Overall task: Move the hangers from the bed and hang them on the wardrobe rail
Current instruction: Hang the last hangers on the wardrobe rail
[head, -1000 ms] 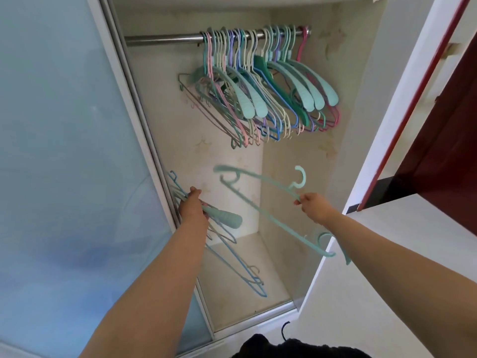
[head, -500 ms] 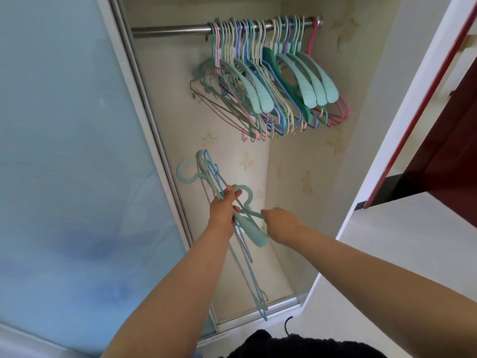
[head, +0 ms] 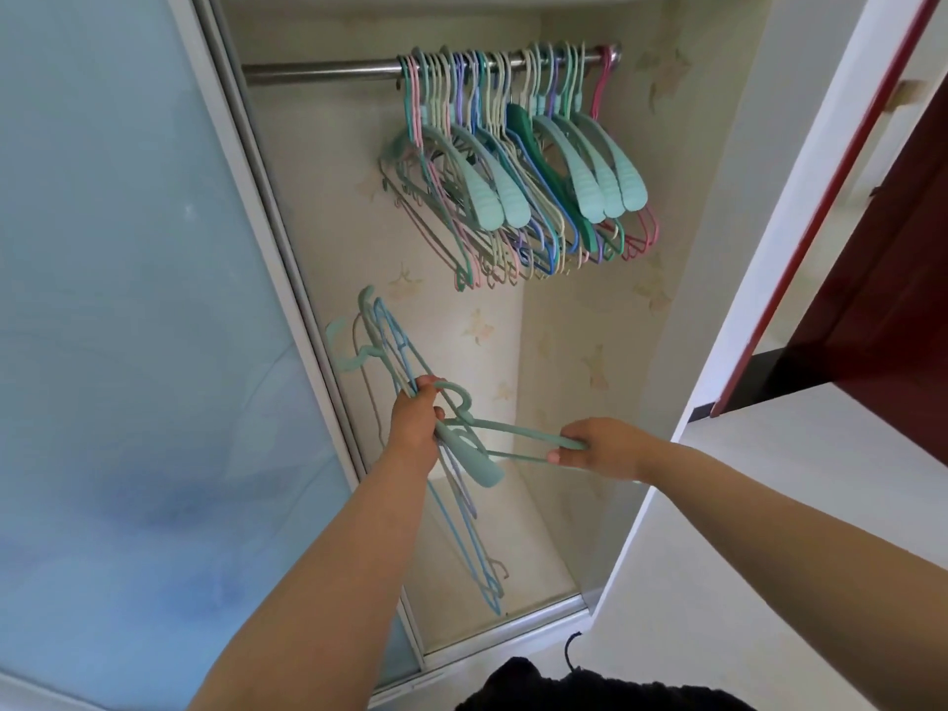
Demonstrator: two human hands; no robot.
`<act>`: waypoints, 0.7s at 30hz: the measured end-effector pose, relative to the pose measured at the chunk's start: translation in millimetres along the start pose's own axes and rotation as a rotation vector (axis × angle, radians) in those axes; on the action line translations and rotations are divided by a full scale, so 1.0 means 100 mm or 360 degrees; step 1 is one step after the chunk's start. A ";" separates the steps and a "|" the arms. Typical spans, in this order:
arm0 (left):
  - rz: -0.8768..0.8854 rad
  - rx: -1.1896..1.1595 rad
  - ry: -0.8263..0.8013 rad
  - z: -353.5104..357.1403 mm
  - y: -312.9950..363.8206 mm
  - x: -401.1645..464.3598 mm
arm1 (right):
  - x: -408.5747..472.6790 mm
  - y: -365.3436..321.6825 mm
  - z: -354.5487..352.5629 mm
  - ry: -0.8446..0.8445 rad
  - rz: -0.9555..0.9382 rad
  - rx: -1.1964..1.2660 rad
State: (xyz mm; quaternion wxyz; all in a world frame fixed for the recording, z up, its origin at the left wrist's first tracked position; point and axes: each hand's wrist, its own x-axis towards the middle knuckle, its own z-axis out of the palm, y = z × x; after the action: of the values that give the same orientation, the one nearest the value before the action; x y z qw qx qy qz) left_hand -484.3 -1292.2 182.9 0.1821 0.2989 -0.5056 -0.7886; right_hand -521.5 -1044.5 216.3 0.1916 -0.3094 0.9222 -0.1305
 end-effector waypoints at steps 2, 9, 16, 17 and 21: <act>-0.0001 0.0017 0.0002 0.01 0.01 0.01 | -0.01 0.03 -0.03 0.0041 0.0031 -0.0167; -0.0051 0.0301 0.0168 -0.19 0.00 0.15 | -0.04 0.16 -0.08 0.0003 0.0282 -0.0250; -0.0051 0.0629 0.0350 -0.26 0.13 0.19 | 0.28 -0.42 -0.17 -0.0355 0.0118 -0.0154; -0.0017 0.0678 0.0395 -0.27 0.19 0.19 | 0.35 -0.53 -0.19 -0.0447 0.0097 -0.0157; 0.0121 0.0781 0.0514 -0.26 0.42 0.20 | 0.50 -0.70 -0.40 -0.0504 0.0176 -0.0045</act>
State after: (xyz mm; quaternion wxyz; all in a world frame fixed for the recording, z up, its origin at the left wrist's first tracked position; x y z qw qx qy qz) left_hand -483.0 -1339.8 207.3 0.2118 0.4364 -0.6566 -0.5776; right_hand -539.2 -1125.3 263.3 0.3371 -0.2777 0.8978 -0.0564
